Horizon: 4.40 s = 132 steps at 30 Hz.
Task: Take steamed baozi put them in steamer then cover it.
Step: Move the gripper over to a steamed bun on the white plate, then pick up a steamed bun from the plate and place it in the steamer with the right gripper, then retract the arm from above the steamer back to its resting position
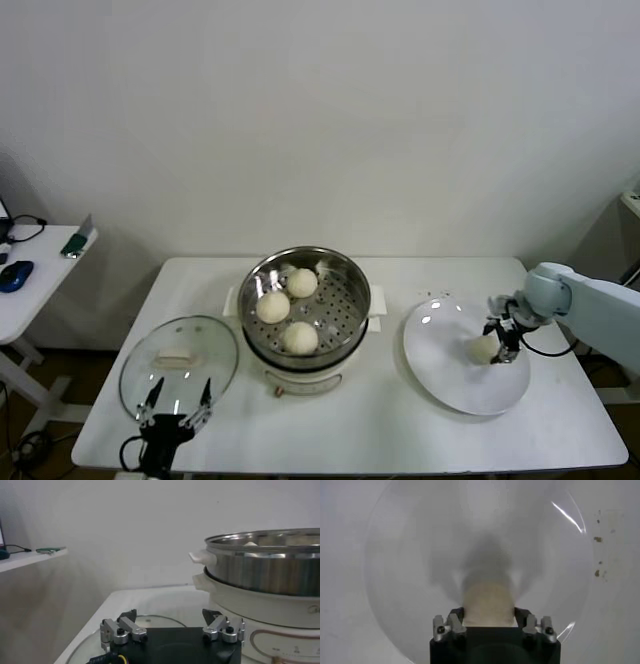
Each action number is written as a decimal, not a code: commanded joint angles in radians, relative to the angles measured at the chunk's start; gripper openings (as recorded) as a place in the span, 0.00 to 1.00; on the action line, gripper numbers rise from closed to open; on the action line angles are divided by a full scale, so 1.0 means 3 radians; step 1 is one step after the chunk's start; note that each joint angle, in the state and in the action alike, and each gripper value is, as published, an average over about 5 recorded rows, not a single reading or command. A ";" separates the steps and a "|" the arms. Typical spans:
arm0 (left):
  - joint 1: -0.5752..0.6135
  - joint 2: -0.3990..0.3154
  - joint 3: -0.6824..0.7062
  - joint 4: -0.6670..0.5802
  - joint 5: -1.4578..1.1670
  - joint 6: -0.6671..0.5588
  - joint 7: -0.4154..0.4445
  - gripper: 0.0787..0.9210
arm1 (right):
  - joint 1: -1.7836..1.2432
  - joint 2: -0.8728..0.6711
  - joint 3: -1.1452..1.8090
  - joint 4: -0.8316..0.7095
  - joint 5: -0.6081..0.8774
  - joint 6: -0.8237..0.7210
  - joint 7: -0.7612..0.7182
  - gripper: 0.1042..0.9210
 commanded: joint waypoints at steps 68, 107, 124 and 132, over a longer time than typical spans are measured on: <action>-0.0017 0.0052 -0.0052 -0.0003 -0.0053 0.0042 -0.0001 0.88 | 0.1428 0.1864 -0.0999 0.0963 0.1617 -0.1514 0.0966 0.77; -0.0275 0.0261 0.0042 0.0164 0.0066 -0.0083 0.0003 0.88 | -0.4489 -0.0119 0.5873 0.1970 0.1857 0.0126 0.2987 0.88; -0.0308 0.0473 -0.0095 0.0218 0.0819 -0.0300 -0.0227 0.88 | -0.6138 0.1534 0.6562 0.1924 0.1047 0.1757 0.2529 0.88; -0.0266 0.0709 -0.0304 0.0341 0.3022 -0.0598 -0.1135 0.88 | -0.6153 0.1935 0.6202 0.1678 0.0774 0.2339 0.2695 0.88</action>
